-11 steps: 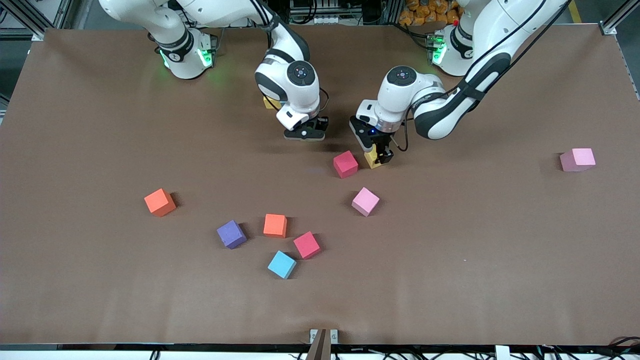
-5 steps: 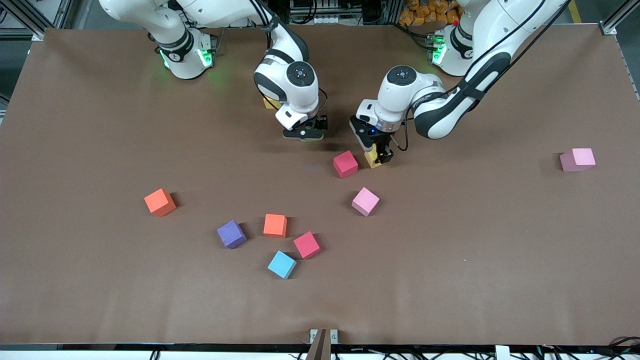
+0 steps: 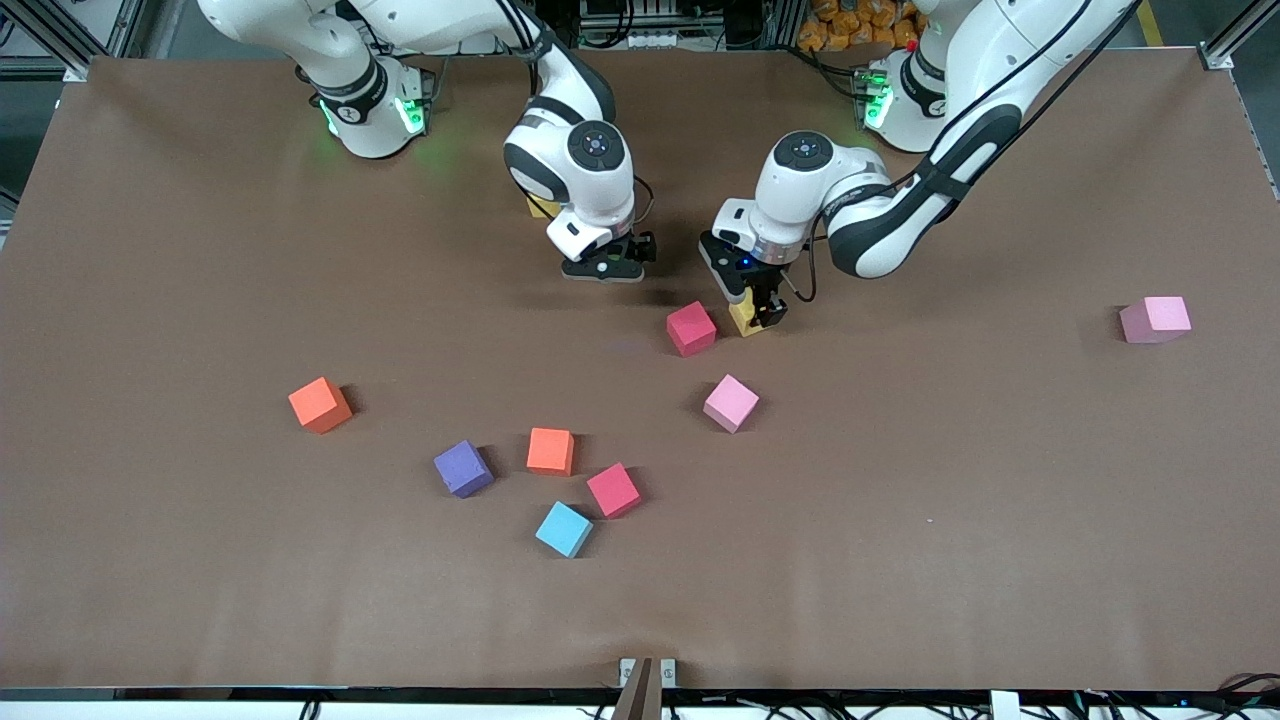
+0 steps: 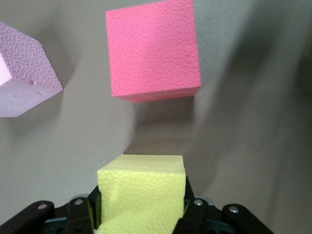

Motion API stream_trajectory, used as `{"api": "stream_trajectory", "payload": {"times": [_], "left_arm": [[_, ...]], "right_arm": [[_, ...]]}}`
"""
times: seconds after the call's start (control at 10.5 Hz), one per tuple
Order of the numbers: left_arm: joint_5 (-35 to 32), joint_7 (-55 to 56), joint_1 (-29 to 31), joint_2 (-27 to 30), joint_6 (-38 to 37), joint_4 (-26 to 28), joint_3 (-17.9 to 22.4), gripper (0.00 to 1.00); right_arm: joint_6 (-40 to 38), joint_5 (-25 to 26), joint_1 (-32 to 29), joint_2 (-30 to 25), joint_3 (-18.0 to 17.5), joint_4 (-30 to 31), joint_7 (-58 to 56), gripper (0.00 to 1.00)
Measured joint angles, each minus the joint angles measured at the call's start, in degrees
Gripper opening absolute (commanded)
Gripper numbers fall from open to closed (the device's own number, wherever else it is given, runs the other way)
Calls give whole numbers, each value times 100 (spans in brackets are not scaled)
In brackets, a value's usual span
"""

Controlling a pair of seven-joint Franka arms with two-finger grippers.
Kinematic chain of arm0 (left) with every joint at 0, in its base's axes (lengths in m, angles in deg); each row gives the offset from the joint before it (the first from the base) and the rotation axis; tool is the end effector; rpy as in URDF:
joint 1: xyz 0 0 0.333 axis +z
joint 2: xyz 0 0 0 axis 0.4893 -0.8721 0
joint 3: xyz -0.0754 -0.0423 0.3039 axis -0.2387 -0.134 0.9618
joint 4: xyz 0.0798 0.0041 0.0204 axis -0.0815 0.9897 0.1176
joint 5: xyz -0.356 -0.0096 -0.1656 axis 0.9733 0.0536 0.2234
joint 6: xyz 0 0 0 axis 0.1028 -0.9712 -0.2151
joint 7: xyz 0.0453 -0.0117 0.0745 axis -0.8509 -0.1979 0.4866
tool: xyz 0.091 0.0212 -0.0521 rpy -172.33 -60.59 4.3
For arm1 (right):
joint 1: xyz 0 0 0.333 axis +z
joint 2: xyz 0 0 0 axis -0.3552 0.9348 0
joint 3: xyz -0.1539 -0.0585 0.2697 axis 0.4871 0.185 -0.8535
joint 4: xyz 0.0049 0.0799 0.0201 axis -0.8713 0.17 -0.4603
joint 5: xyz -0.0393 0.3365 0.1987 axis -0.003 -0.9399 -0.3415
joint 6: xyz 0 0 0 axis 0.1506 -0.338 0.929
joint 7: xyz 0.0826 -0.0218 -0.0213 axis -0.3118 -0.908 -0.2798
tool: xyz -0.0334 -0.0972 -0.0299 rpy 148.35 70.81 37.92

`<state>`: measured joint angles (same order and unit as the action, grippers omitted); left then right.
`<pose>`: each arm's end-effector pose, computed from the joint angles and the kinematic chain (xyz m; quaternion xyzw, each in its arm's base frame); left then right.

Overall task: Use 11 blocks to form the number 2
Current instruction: 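Lower the green cube against the pink cube and open the right gripper, then grasp the purple cube with the right gripper while the left carries yellow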

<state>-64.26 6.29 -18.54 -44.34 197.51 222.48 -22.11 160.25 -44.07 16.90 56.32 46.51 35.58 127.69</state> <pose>0.3775 -0.3422 0.1990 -0.8236 0.5587 -0.0964 0.0143 0.3523 0.4702 0.2227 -0.9991 0.0390 0.0153 0.0033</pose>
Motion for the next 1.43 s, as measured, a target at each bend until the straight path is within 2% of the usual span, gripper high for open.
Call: {"api": "stream_trajectory", "payload": {"times": [0.29, 0.48, 0.76, 1.05, 1.24, 1.43], "left_arm": [[0, -6, 133, 105, -2, 1, -67, 0], [1, -5, 179, 207, -1, -26, -86, 0], [231, 6, 246, 359, 4, -138, -117, 0], [279, 6, 253, 384, 6, -379, -130, 0], [838, 20, 206, 379, 16, -468, -226, 0], [1929, 17, 70, 391, -142, -662, -558, 0]], "right_arm": [[-4, -1, -160, -202, 8, -94, 337, 100], [-22, 14, -557, -281, 21, -261, 247, 100], [-89, 34, -1477, -293, 53, -417, -1096, 100], [-131, 44, -2315, -189, 88, -775, -3128, 100], [-145, 142, -2410, 184, 230, -1289, -4210, 100], [-149, 242, -2412, 629, 368, -1720, -4941, 100]]}}
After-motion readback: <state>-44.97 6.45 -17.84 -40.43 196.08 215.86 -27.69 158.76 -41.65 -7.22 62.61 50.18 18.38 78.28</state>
